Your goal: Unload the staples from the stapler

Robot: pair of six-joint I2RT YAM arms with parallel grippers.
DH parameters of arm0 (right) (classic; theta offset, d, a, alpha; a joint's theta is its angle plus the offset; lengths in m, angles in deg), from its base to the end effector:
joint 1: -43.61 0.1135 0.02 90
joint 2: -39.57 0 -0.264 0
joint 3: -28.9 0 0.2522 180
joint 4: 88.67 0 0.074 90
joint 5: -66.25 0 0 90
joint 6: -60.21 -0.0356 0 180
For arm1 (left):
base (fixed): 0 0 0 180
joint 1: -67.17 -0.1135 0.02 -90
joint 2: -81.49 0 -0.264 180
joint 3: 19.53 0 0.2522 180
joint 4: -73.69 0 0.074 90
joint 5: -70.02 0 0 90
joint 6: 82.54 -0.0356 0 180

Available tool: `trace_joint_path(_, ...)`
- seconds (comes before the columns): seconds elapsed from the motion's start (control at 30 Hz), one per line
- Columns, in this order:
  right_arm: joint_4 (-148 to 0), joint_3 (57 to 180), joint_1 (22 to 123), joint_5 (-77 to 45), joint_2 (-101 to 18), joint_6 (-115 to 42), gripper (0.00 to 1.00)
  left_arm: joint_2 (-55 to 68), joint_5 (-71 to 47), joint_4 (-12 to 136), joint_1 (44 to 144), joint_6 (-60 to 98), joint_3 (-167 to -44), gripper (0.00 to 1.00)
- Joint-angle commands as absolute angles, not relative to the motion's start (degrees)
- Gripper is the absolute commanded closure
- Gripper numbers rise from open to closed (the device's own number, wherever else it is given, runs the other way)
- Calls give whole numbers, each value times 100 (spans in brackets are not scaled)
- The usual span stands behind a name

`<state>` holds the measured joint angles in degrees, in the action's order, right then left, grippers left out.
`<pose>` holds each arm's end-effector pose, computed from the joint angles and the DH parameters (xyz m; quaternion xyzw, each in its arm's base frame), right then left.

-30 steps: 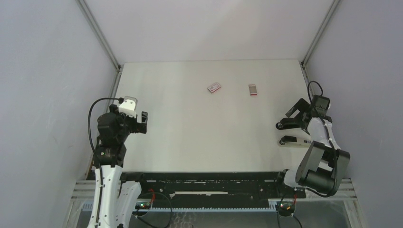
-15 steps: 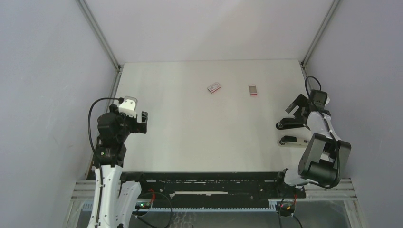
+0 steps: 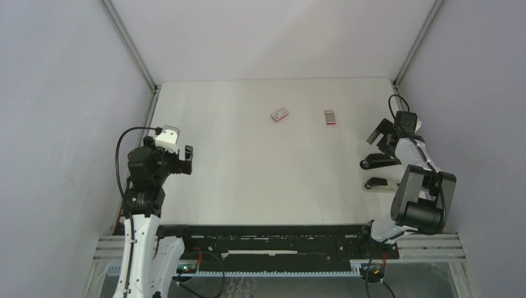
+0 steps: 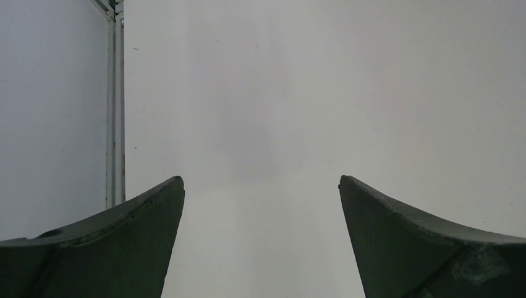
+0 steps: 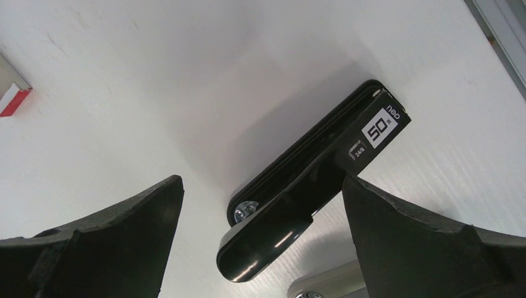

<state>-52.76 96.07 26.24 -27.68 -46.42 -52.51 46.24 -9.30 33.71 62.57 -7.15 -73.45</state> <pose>0.2889 -0.0929 0.2061 0.3362 0.8912 -0.0185 0.3040 0.1449 0.0050 0.3070 0.1240 0.8144 0.0180 0.5667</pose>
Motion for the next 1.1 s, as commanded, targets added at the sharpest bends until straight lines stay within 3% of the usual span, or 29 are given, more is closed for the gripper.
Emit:
trace_joint_path(0.0,-5404,9986,2774,-2895,-4812,-5194,0,4620,-976,3569,6294,-741,-7283,0)
trace_joint_path(0.33,-5436,10273,3333,-2719,-5055,-4821,0,4642,-987,3576,6300,-748,-7284,0)
trace_joint_path(0.57,-5442,10297,3554,-2938,-4595,-4686,0,4674,-1022,3578,6296,-756,-7281,0)
trace_joint_path(0.87,-5244,9937,2823,-2787,-4121,-5060,0,4664,-1013,3585,6295,-753,-7275,0)
trace_joint_path(1.07,-5145,9818,2326,-2513,-4450,-5170,0,4612,-973,3590,6304,-744,-7273,0)
